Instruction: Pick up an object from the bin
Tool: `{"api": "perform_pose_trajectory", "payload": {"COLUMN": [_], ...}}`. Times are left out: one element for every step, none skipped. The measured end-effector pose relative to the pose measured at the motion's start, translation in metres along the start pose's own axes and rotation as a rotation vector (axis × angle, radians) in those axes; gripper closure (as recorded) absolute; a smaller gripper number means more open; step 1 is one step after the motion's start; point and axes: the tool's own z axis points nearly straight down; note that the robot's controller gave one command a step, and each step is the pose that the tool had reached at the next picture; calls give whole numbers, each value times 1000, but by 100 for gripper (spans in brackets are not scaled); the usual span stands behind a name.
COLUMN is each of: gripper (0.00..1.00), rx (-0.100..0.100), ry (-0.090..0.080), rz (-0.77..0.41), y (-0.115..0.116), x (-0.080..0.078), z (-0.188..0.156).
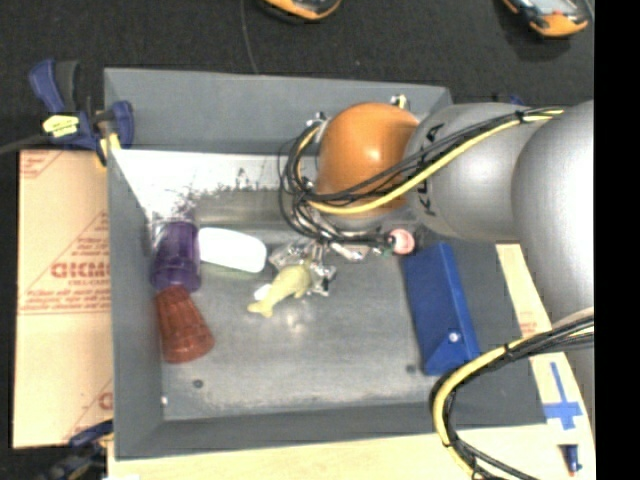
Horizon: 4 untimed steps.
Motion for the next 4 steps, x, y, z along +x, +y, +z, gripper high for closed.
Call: {"api": "perform_pose_trajectory", "payload": {"gripper": [100, 100, 100, 100], "rx": [4, 8, 9, -3], "ry": [-2, -3, -1, 2], "rz": [-162, -591, -803, -809], "y": [-5, 32, 46, 50], "x": [-1, 3, 8, 4], "z": [-8, -2, 0, -31]}}
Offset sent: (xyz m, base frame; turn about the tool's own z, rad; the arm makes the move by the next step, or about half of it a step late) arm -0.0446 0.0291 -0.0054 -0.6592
